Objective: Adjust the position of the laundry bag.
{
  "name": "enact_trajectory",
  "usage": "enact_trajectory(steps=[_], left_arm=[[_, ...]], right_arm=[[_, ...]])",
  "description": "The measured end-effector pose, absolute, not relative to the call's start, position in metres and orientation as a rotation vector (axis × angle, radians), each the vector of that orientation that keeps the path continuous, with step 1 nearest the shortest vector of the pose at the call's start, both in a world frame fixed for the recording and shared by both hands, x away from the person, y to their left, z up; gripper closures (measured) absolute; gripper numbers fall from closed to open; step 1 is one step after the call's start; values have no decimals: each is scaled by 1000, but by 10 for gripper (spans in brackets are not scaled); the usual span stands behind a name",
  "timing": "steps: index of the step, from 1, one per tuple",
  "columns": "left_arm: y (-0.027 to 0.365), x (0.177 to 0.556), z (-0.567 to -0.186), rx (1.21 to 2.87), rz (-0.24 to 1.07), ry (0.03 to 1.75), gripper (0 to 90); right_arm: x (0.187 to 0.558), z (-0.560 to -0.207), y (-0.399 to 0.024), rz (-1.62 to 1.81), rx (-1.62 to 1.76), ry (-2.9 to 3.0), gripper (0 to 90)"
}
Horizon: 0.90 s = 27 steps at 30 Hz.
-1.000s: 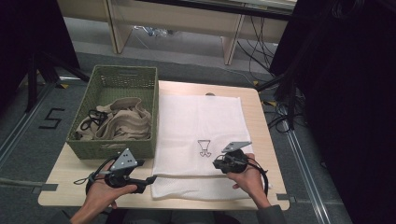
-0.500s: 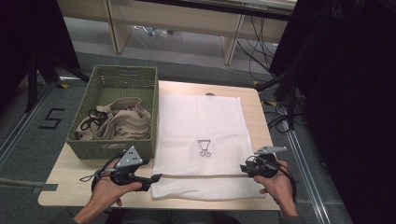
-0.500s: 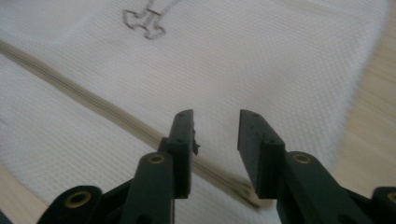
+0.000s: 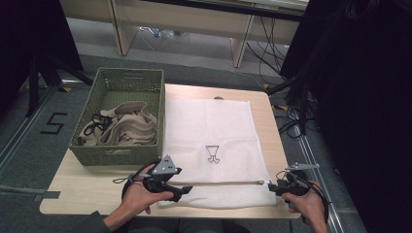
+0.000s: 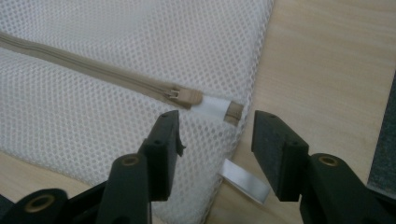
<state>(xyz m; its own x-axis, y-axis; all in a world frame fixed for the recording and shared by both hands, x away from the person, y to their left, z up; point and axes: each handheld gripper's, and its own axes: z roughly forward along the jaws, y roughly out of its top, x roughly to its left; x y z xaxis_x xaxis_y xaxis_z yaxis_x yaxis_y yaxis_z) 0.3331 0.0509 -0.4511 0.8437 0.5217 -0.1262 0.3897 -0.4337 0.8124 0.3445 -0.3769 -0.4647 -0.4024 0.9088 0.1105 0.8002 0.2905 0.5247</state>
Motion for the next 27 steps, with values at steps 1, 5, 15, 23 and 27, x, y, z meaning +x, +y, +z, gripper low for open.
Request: enact_trajectory(steps=[1, 5, 15, 23, 27], left_arm=[[48, 334, -451, 2084, 173, 660, 285], [45, 336, -453, 2096, 174, 654, 284], [48, 337, -453, 2089, 180, 665, 282], [47, 337, -453, 2088, 172, 667, 282], [46, 337, -454, 2086, 174, 663, 281]], right_arm=[[345, -466, -378, 754, 1587, 2343, 494], [346, -472, -377, 696, 1622, 2380, 425], [347, -479, -371, 650, 1638, 2408, 384], [349, -483, -356, 602, 1597, 2449, 342], [348, -482, -352, 542, 1572, 2437, 414]])
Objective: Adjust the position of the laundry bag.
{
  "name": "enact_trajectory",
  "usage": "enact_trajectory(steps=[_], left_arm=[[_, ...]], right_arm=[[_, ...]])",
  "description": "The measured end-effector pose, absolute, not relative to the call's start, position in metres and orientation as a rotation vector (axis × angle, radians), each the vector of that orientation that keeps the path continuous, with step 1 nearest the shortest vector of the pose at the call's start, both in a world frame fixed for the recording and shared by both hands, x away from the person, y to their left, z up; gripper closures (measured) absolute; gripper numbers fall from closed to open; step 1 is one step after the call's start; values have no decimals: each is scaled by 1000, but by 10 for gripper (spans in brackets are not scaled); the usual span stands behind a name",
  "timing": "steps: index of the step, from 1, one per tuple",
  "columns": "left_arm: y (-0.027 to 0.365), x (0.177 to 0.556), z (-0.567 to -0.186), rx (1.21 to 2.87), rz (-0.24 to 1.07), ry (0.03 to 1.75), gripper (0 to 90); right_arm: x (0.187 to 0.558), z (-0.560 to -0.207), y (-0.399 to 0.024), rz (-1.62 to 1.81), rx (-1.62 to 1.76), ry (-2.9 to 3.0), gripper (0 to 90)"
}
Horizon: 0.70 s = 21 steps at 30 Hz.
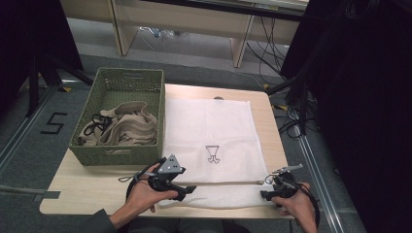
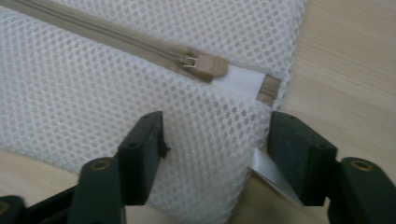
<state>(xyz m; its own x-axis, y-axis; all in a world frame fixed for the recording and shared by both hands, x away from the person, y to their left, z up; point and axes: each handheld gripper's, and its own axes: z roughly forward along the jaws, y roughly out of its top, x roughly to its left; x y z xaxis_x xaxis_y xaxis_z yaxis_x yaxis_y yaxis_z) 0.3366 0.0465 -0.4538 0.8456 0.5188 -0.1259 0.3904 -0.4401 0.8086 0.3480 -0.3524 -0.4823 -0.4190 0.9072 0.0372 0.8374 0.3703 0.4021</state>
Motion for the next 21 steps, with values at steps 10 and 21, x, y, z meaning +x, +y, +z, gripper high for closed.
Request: enact_trajectory(steps=[10, 21], left_arm=[[46, 336, -454, 2084, 171, 659, 280], [47, 337, -453, 2083, 168, 655, 279]], right_arm=[[346, -481, -351, 553, 1552, 2419, 632], [347, -481, -356, 622, 1522, 2449, 818]])
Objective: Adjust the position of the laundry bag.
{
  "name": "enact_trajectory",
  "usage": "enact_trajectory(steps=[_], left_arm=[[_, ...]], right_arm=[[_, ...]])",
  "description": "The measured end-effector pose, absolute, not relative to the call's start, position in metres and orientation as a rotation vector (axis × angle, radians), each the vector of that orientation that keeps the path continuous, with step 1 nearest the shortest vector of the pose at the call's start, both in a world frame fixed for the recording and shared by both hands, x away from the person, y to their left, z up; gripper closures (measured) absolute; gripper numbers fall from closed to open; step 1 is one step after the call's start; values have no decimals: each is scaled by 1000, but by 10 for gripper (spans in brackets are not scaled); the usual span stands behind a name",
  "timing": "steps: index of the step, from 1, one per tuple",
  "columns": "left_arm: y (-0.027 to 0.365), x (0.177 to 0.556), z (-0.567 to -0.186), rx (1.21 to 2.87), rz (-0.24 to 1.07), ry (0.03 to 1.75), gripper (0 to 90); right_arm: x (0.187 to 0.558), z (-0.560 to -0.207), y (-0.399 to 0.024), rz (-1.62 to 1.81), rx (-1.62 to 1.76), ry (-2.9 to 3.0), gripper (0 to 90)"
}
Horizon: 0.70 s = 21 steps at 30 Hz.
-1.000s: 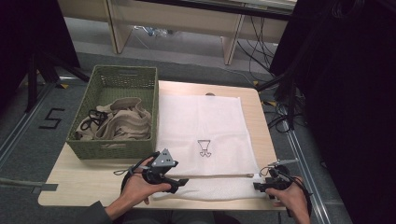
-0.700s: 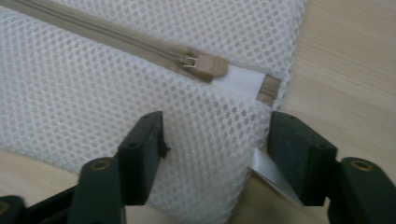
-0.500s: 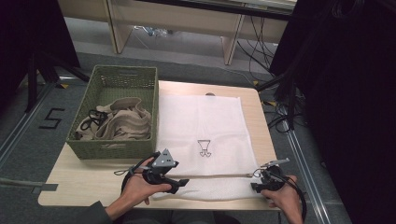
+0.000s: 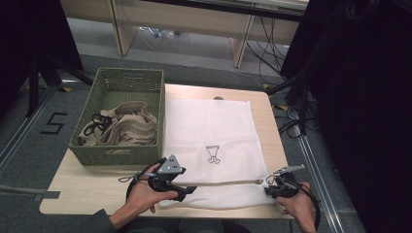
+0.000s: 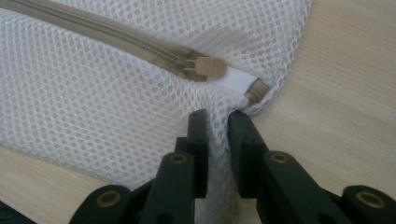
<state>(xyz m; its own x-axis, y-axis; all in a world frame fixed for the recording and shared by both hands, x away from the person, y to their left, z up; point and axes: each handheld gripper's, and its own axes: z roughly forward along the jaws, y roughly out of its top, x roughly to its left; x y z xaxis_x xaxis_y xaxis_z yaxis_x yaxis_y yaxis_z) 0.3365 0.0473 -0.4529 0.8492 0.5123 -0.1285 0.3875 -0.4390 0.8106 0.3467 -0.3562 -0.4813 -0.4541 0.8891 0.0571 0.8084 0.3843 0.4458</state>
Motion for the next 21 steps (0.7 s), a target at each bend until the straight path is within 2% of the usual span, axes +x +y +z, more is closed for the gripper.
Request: enact_trajectory(steps=[6, 11, 15, 16, 18, 21], left_arm=[[47, 336, -453, 2073, 169, 661, 279], [48, 337, -453, 2072, 168, 659, 279], [47, 337, -453, 2074, 166, 657, 279], [47, 337, -453, 2074, 165, 656, 279], [47, 337, -453, 2078, 162, 654, 279], [47, 336, -453, 2077, 160, 654, 279]], right_arm=[[346, -477, -358, 643, 1514, 2432, 851], [346, -477, -361, 661, 1524, 2440, 832], [346, -482, -361, 648, 1590, 2441, 708], [345, -482, -359, 669, 1628, 2437, 583], [345, -481, -357, 676, 1655, 2432, 551], [344, -482, -349, 633, 1608, 2452, 392]])
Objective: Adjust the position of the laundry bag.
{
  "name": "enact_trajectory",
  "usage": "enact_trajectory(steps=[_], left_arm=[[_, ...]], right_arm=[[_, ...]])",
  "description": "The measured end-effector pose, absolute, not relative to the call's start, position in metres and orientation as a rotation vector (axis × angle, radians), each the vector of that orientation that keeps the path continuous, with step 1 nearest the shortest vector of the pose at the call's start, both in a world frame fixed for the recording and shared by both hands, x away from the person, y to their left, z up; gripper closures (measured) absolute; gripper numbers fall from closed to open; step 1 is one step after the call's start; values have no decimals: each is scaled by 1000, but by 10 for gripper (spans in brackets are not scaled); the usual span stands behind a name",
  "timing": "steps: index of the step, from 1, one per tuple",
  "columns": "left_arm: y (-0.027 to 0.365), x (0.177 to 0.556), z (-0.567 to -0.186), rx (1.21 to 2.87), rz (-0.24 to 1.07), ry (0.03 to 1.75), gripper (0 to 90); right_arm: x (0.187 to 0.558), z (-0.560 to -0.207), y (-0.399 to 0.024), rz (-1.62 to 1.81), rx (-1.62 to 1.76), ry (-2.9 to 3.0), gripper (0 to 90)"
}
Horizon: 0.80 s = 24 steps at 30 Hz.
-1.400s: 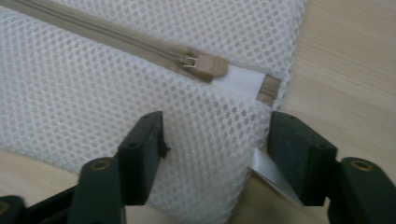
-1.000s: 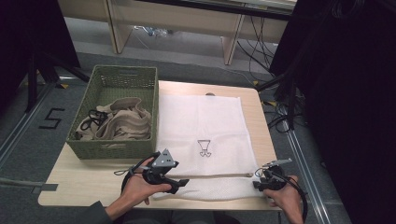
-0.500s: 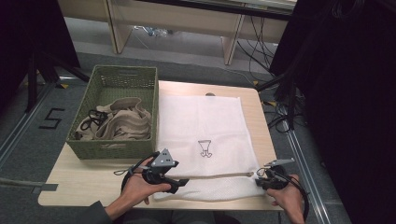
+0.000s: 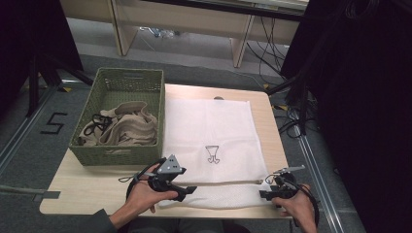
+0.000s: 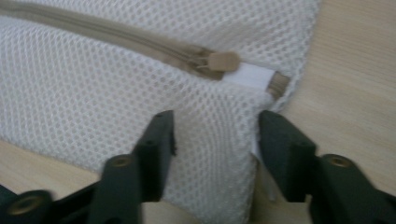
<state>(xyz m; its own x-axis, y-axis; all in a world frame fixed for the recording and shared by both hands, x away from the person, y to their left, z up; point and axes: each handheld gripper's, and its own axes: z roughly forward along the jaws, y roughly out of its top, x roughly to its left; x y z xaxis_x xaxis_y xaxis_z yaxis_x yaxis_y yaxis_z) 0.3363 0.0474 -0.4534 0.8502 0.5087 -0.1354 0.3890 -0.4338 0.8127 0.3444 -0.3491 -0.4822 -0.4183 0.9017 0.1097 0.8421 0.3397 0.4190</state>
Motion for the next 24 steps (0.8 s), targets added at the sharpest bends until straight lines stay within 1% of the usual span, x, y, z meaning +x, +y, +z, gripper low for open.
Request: enact_trajectory(steps=[2, 4, 5, 7, 10, 11, 12, 14, 15, 16, 21, 24], left_arm=[[47, 336, -453, 2076, 160, 654, 279], [47, 336, -453, 2078, 161, 653, 279], [47, 336, -453, 2077, 161, 652, 279], [47, 335, -454, 2078, 161, 651, 279], [46, 335, -454, 2076, 164, 654, 279], [46, 335, -455, 2079, 162, 647, 279], [46, 334, -455, 2079, 161, 649, 279], [46, 334, -455, 2079, 160, 649, 279], [46, 334, -455, 2079, 161, 648, 279], [46, 335, -455, 2079, 161, 645, 279], [47, 335, -454, 2074, 160, 649, 279], [47, 335, -454, 2076, 156, 651, 279]], right_arm=[[343, -483, -339, 561, 1555, 2465, 331], [344, -484, -333, 507, 1537, 2458, 339], [343, -483, -332, 494, 1556, 2439, 371], [343, -483, -332, 497, 1555, 2435, 382], [342, -482, -332, 520, 1524, 2444, 502], [342, -482, -331, 534, 1509, 2450, 576], [342, -482, -331, 534, 1509, 2450, 576], [342, -482, -331, 556, 1495, 2458, 657], [343, -482, -332, 579, 1491, 2460, 713], [343, -482, -332, 579, 1491, 2460, 713], [343, -482, -339, 667, 1519, 2456, 802], [342, -479, -343, 704, 1535, 2440, 803]])
